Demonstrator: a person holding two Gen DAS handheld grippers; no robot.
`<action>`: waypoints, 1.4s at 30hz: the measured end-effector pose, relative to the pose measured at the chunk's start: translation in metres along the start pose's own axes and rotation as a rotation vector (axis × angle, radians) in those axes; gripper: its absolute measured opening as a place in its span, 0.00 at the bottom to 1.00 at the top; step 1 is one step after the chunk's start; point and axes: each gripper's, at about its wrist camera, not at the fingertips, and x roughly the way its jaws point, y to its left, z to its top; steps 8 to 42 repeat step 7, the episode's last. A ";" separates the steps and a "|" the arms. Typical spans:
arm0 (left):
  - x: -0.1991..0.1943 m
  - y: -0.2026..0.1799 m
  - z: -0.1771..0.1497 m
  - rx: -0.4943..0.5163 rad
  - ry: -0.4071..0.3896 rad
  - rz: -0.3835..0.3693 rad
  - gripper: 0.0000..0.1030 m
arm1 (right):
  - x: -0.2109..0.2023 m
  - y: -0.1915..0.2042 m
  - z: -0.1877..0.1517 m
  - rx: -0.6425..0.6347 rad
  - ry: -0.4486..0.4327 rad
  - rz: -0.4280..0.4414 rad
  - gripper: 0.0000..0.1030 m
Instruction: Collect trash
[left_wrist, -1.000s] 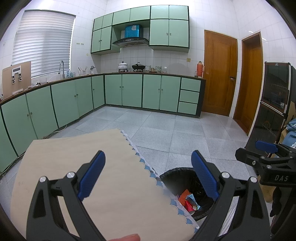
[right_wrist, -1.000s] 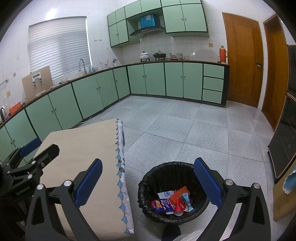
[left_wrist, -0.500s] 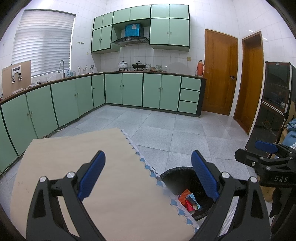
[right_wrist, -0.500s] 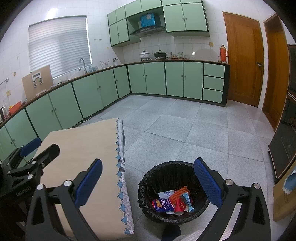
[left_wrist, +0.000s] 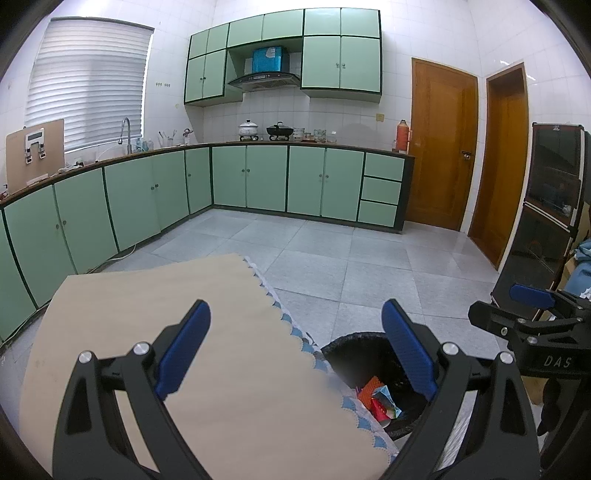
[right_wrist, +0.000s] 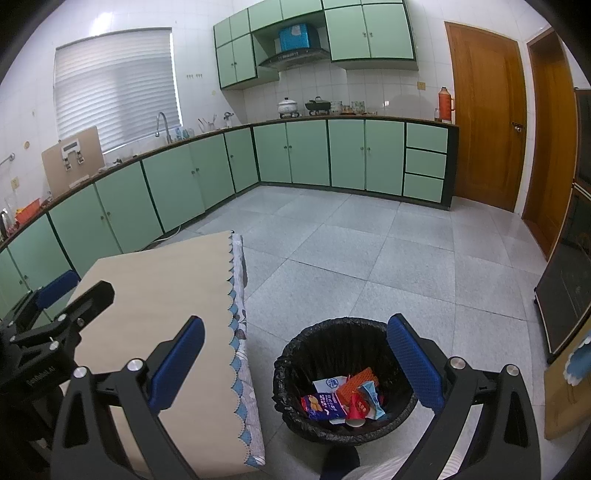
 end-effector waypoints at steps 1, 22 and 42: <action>0.000 0.000 -0.001 -0.001 0.001 0.002 0.88 | 0.000 0.000 0.001 0.000 -0.001 0.000 0.94; 0.000 -0.001 0.001 0.000 0.001 0.011 0.88 | 0.003 -0.003 -0.002 -0.001 0.005 -0.003 0.94; 0.000 -0.001 0.001 0.000 0.001 0.011 0.88 | 0.003 -0.003 -0.002 -0.001 0.005 -0.003 0.94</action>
